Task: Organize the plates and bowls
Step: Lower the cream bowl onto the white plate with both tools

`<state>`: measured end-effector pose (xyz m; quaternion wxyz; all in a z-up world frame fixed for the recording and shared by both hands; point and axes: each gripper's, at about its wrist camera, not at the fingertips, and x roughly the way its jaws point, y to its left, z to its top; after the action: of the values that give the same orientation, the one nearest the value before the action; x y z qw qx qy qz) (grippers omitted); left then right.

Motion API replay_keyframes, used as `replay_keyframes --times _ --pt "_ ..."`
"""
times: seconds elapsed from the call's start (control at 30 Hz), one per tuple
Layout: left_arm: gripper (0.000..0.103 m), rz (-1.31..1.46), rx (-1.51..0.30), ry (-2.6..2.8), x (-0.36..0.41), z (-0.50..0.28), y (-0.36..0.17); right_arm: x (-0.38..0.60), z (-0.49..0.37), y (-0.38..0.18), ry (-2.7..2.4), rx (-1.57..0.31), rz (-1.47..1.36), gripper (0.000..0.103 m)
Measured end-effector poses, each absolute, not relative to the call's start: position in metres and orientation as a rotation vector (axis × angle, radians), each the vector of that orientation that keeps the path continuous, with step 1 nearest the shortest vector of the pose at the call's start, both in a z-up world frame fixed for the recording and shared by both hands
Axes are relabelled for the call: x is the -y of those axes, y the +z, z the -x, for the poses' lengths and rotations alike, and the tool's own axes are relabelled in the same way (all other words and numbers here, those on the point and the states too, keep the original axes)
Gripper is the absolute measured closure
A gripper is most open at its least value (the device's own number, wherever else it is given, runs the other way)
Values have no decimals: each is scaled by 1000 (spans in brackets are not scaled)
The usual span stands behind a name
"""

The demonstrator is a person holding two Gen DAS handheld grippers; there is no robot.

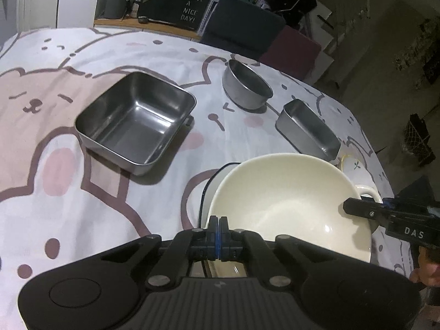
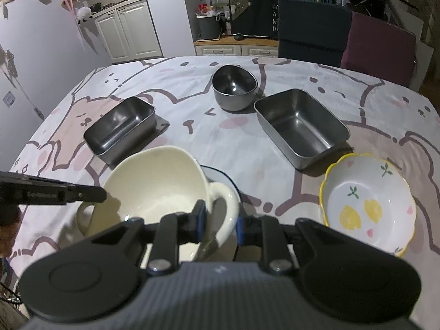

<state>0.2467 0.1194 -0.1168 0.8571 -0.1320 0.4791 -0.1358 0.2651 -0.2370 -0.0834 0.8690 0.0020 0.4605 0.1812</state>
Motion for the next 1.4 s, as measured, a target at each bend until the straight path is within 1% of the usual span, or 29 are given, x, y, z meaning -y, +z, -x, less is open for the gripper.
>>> replay_keyframes --times 0.13,0.3,0.4,0.47,0.63,0.7,0.93,1.03,1.17,1.4 --pt "101 254 -990 -262 -123 -243 -110 238 -267 -86 367 -984 -13 77" --pt "81 256 -1022 -225 -128 -243 -111 238 -267 -88 362 -996 -15 76" --pt "79 235 -1060 -215 -126 -243 -116 237 -267 -88 358 -1000 -12 76" --pt "76 229 -1066 -213 -125 -242 -116 239 -267 -89 357 -1003 -14 76" --pt "76 234 -1084 -233 -123 -241 -118 240 -267 -90 353 -1011 -16 75" --pt "72 240 -1084 -243 -122 -241 -117 241 -267 -91 351 -1017 -23 75" --pt "71 201 -1126 -244 -113 -243 -124 244 -270 -95 343 -1037 -51 75" --pt "67 195 -1125 -234 -113 -244 -125 244 -270 -96 341 -1039 -56 75" --pt "58 178 -1124 -216 -113 -244 -125 246 -271 -99 338 -1055 -73 74" --pt "58 158 -1112 -197 -113 -243 -122 251 -278 -106 340 -1099 -139 74"
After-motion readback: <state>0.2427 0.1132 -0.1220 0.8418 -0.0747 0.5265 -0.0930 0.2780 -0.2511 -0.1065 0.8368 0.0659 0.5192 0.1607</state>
